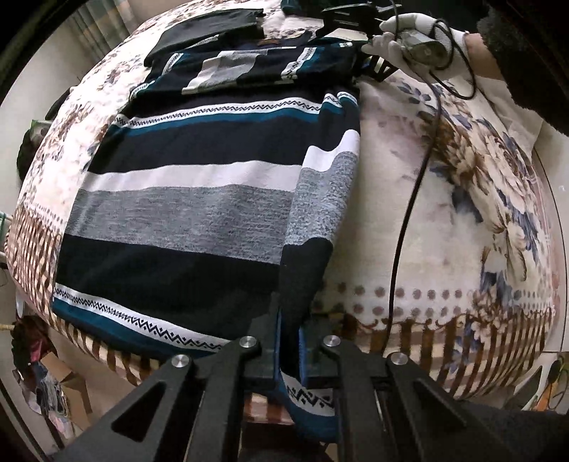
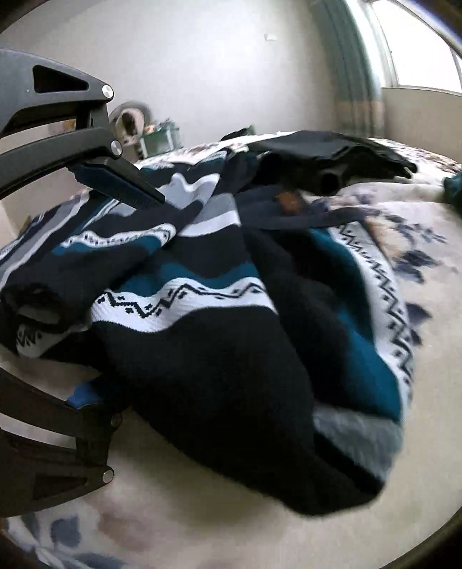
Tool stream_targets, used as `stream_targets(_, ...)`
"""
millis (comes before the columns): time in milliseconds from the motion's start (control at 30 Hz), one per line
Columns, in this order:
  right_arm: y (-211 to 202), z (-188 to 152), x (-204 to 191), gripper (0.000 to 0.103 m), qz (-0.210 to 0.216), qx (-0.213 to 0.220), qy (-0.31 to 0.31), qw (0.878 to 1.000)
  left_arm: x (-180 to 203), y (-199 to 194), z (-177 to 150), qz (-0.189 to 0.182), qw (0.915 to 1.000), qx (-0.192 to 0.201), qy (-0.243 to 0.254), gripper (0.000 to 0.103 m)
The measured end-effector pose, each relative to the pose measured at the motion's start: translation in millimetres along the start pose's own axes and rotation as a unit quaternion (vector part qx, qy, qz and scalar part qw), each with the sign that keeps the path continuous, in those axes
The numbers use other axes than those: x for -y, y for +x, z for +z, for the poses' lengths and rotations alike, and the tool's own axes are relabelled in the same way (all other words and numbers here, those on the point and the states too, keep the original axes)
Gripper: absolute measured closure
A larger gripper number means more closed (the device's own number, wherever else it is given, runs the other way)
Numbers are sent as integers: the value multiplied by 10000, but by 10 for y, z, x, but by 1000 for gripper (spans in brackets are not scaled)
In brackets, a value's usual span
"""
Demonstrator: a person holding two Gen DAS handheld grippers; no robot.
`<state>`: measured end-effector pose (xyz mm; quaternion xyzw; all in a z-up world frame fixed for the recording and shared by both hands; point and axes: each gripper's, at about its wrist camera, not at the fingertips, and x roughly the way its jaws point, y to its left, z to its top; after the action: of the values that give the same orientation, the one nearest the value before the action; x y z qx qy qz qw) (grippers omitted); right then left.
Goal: Fold small clothes
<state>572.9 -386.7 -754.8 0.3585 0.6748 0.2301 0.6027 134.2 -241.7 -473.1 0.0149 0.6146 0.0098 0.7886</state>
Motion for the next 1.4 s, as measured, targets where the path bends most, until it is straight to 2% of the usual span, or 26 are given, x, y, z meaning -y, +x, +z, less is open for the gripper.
stream_targets(167, 128, -117, -105, 17, -101, -288, -330, 9990, -48, -14, -23, -77, 9999, 0, -79, 98)
stream_targets(200, 134, -140, -110, 31, -175, -222, -378, 9989, -50, -16, -20, -79, 9999, 3, -73, 98)
stream_targets(233, 125, -149, -78, 54, -264, -159, -350, 9989, -60, -18, -14, -76, 9999, 8, -79, 98)
stream_targets(267, 120, -146, -35, 63, -283, -104, -275, 9992, -76, -24, -6, -78, 9999, 15, -100, 98)
stream_targets(333, 91, -156, -4, 76, -153, 30, -155, 9998, -137, -64, 12, -90, 9998, 42, -169, 98)
stream_targets(400, 64, -201, -94, 80, -194, 155, -179, 9995, -222, -129, 36, -111, 9995, 80, -273, 98)
stream_targets(533, -38, -259, -446, 82, -476, 302, -292, 9980, -487, -321, 94, -157, 9983, 250, -510, 98)
stream_targets(667, -164, -297, -982, 83, -824, 398, -547, 9943, -922, -465, 135, -188, 9951, 369, -899, 98)
stream_targets(733, -157, -302, -1315, 83, -1145, 330, -604, 9910, -1179, -480, 156, -214, 9929, 382, -1104, 98)
stream_targets(867, 178, -260, -2036, 83, -1665, 50, -719, 9834, -1735, -421, 195, -240, 9873, 404, -1520, 98)
stream_targets(1000, 811, -229, -2733, 83, -2060, -157, -991, 9734, -2417, -201, 189, -294, 9781, 421, -2015, 98)
stream_targets(1133, 1724, -176, -3317, 84, -2747, -364, -1299, 9520, -3042, 194, 96, -452, 9665, 250, -2514, 98)
stream_targets(1233, 2352, -135, -3496, 84, -3300, -530, -1262, 9340, -3381, 469, 5, -628, 9588, 124, -2767, 98)
stream_targets(1333, 2745, -114, -3563, 83, -3731, -592, -1257, 9173, -3634, 672, -87, -920, 9499, 10, -2986, 98)
stream_targets(1367, 2833, -107, -3576, 81, -3876, -649, -1208, 9116, -3684, 710, -108, -1016, 9474, -31, -3035, 97)
stream_targets(1400, 2898, -100, -3590, 73, -3955, -717, -1111, 9089, -3733, 756, -136, -1133, 9447, -77, -3077, 97)
